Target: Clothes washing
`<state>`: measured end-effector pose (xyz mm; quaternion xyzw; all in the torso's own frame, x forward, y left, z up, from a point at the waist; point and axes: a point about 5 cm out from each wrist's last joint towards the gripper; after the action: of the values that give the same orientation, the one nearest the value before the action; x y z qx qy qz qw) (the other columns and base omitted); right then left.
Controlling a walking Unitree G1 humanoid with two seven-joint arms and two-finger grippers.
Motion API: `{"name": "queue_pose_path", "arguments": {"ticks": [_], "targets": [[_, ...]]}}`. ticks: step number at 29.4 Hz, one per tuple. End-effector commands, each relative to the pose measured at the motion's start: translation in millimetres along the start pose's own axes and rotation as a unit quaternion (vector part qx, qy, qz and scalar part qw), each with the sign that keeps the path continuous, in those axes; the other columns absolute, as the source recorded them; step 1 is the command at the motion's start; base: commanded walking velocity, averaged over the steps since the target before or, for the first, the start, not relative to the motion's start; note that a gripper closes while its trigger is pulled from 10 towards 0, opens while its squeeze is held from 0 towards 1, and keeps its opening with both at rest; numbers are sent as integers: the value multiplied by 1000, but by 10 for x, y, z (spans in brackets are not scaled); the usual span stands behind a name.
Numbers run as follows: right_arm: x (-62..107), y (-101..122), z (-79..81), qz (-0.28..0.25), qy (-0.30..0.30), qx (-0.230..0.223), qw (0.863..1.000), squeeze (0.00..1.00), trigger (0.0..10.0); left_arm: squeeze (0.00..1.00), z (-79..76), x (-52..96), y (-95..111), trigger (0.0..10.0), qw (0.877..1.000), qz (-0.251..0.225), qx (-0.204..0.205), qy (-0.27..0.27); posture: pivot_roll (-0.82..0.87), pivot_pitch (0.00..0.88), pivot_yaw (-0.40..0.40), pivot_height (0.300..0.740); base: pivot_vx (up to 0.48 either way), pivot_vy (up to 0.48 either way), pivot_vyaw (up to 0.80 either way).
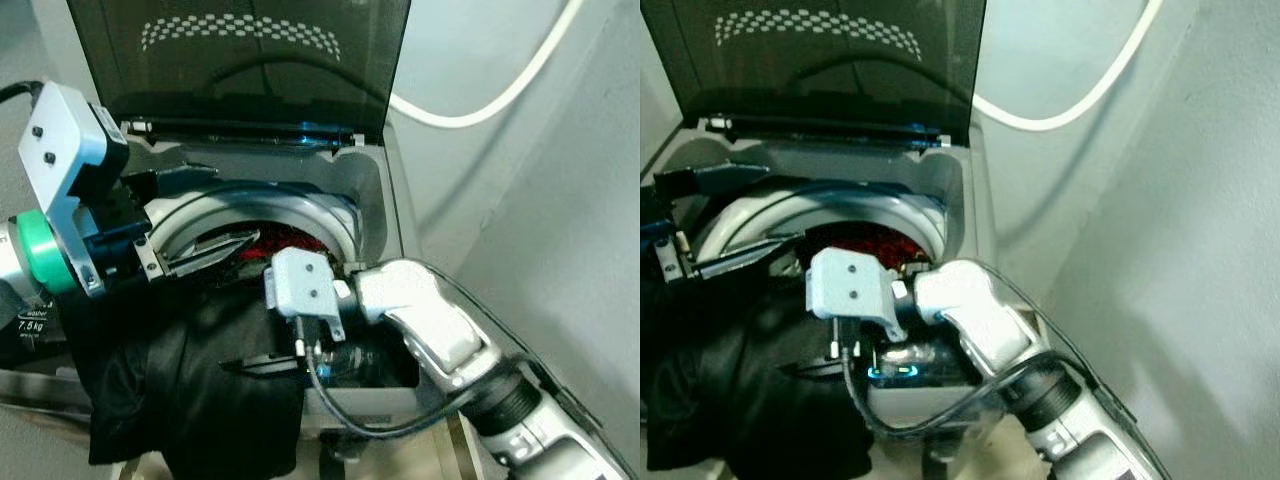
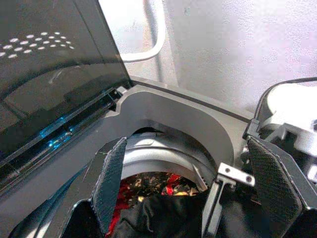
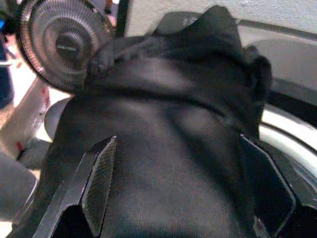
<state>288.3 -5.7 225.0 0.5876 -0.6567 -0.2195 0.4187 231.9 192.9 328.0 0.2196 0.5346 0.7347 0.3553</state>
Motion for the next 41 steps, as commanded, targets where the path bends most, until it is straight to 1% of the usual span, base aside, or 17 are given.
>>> {"name": "queue_pose_path", "arguments": {"ticks": [1, 4, 5, 6, 7, 8, 9, 11, 12, 18, 26, 37, 41], "targets": [[-19, -58, 38, 18, 29, -2, 999, 0, 10000, 0, -36, -18, -8, 10000, 1000, -2, 1, -10, 111, 81, 19, 740, 0, 0, 0], [-11, -59, 36, 20, 36, -3, 999, 0, 10000, 0, -38, -17, -12, 10000, 1000, -1, 2, -10, 109, 81, 15, 740, 0, 0, 0], [-3, -60, 33, 21, 42, -3, 999, 0, 8902, 0, -36, -15, -16, 10000, 1000, -1, 2, -9, 109, 81, 15, 740, 0, 0, 0], [-3, -60, 33, 21, 42, -3, 999, 0, 8902, 0, -36, -15, -16, 10000, 1000, -1, 2, -9, 109, 81, 15, 740, 0, 0, 0], [7, -63, 35, 22, 48, -3, 999, 0, 5451, 0, -37, -14, -19, 10000, 1000, -1, 3, -8, 110, 82, 12, 740, 0, 0, 0], [7, -63, 35, 22, 48, -3, 999, 0, 5451, 0, -37, -14, -19, 10000, 1000, -1, 3, -8, 110, 82, 12, 740, 0, 0, 0], [12, -69, 31, 24, 50, -2, 998, 0, 2902, 0, -36, -14, -20, 10000, 1000, -1, 3, -8, 110, 81, 13, 740, 0, 0, 0], [13, -75, 26, 26, 51, -1, 998, 0, 2902, 0, -35, -14, -21, 10000, 1000, -1, 3, -7, 109, 80, 13, 740, 0, 0, 0], [11, -78, 15, 27, 48, 0, 999, 0, 0, 0, -34, -15, -20, 10000, 1000, -1, 3, -7, 110, 81, 15, 740, 0, 0, 0], [5, -76, -10, 27, 40, 2, 999, 0, 0, 0, -30, -18, -17, 10000, 1000, -2, 4, -8, 110, 80, 18, 740, 0, 0, 0], [-10, -68, -83, 25, 18, 5, 1000, 0, 0, 0, -29, -25, -14, 10000, 1000, -3, 4, -7, 110, 77, 18, 740, 0, 0, 0], [-18, -62, -121, 19, 6, 3, 1000, 0, 0, 0, -27, -27, -6, 10000, 1000, -6, 5, -3, 115, 79, 14, 740, 0, 0, 0], [-17, -53, -148, 16, -6, 4, 1000, 0, 0, 0, -25, -30, -3, 10000, 1000, -8, 6, -2, 114, 80, 13, 740, 0, 0, 0]]}}
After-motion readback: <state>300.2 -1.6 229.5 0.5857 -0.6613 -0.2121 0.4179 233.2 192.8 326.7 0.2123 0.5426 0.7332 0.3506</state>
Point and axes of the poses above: a point about 5 cm out from each wrist's last joint towards the gripper, its own x axis pointing back from the gripper into the wrist, its own y axis along the axis of the wrist's last joint, z = x × y, and after that the axes turned 3 degrees about x, right-handed
